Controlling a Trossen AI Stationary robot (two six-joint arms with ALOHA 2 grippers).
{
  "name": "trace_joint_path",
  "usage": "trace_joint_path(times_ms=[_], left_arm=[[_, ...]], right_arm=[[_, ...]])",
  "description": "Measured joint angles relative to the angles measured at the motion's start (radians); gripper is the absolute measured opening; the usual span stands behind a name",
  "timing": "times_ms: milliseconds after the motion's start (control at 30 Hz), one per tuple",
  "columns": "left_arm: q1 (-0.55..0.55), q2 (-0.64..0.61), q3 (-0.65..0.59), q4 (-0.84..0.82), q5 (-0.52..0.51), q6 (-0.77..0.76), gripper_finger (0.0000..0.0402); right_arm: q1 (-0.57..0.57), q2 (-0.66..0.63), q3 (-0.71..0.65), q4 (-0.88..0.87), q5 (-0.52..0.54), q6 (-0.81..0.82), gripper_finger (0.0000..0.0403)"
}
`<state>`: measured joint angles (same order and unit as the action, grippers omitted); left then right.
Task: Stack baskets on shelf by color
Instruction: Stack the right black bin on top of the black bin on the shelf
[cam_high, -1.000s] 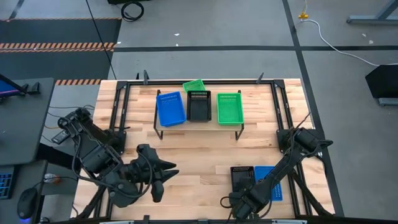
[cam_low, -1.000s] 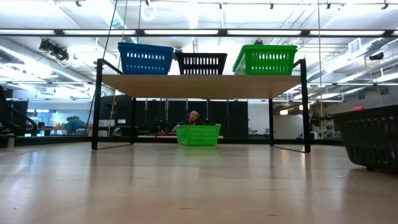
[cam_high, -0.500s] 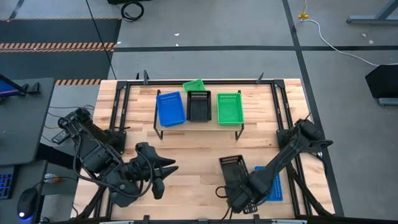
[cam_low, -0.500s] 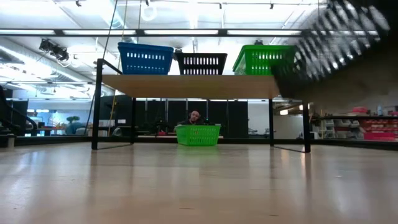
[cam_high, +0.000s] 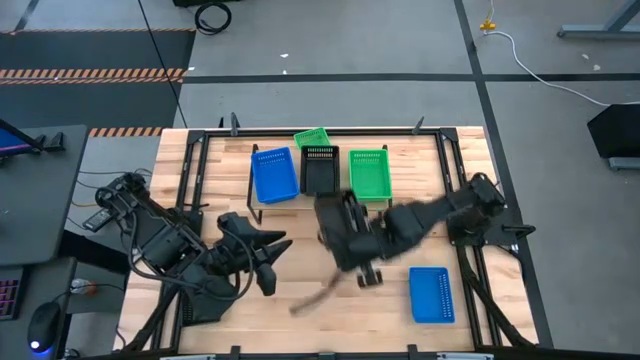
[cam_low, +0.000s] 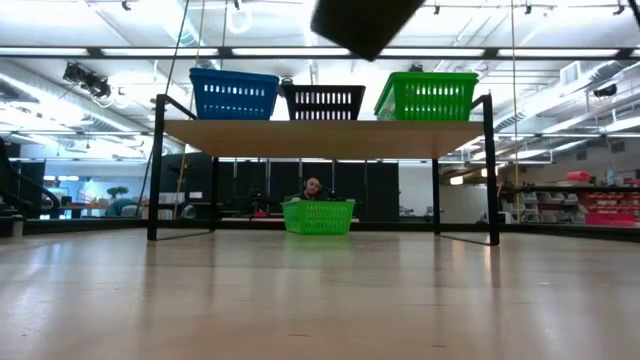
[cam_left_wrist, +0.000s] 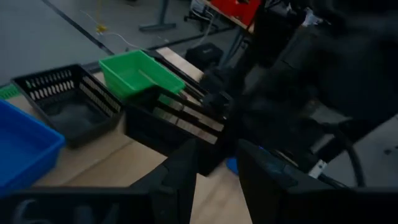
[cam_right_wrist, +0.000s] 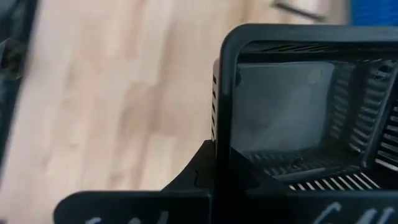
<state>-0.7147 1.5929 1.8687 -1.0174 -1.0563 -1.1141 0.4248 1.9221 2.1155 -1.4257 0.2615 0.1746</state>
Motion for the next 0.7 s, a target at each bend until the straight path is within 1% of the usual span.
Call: trace_joint_path(times_ms=[167,367,533,700], left_arm=[[0.005,0.000,0.000,0.003,-0.046,0.007,0.0118],[0.005,0.000,0.000,0.010,-0.076,0.032,0.0118],[0.005,0.000,0.000,0.018,-0.076,0.027,0.0118],[0.004,0.000,0.000,0.023,-0.073,0.026,0.0118]], right_arm=[[-0.149,0.000,0.042,0.002,0.000,-0.091,0.0008],[-0.307,0.000,0.043,0.075,-0.021,-0.228,0.0008],[-0.406,0.000,0.043,0.182,-0.073,-0.250,0.0008],[-0.463,0.000,0.043,0.198,-0.127,-0.216,0.0008]])
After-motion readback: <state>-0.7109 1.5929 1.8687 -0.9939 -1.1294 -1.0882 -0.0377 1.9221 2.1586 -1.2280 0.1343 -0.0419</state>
